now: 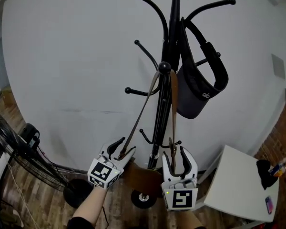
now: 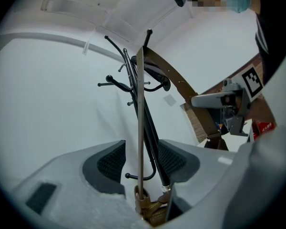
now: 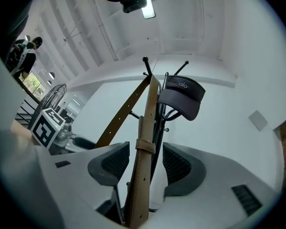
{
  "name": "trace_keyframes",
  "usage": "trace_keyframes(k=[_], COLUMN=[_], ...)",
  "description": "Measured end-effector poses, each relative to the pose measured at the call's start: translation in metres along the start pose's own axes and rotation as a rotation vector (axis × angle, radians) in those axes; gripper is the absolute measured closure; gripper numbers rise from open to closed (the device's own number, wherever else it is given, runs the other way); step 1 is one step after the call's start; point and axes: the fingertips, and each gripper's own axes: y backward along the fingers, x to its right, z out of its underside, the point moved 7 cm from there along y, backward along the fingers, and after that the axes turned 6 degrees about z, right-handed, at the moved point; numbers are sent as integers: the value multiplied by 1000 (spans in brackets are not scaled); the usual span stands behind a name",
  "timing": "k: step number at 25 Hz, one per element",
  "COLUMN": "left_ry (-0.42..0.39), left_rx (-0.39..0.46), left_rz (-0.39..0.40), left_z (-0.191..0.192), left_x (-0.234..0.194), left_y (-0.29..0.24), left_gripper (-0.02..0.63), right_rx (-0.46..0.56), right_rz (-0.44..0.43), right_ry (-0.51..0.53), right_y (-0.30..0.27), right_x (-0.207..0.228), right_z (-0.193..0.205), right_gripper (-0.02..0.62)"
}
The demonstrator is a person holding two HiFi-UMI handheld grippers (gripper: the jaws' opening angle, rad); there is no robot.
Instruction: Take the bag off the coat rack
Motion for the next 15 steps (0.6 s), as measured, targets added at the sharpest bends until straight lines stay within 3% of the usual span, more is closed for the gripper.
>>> trace_keyframes(k=[6, 11, 15], left_ry=[-32, -41, 11], left_rx=[2, -5, -3], left_rz=[22, 33, 52], left_z=[-4, -1, -4], left_x=[-3, -4, -3], left_y=[-9, -10, -9], left_gripper=[435, 588, 592], right_rx=[-8, -23, -24], right_rz=[27, 42, 41], right_ry=[22, 33, 14], right_y=[-4, -5, -6], right_x=[-1, -1, 2], right_z=[-5, -4, -3], right_gripper=[414, 503, 518])
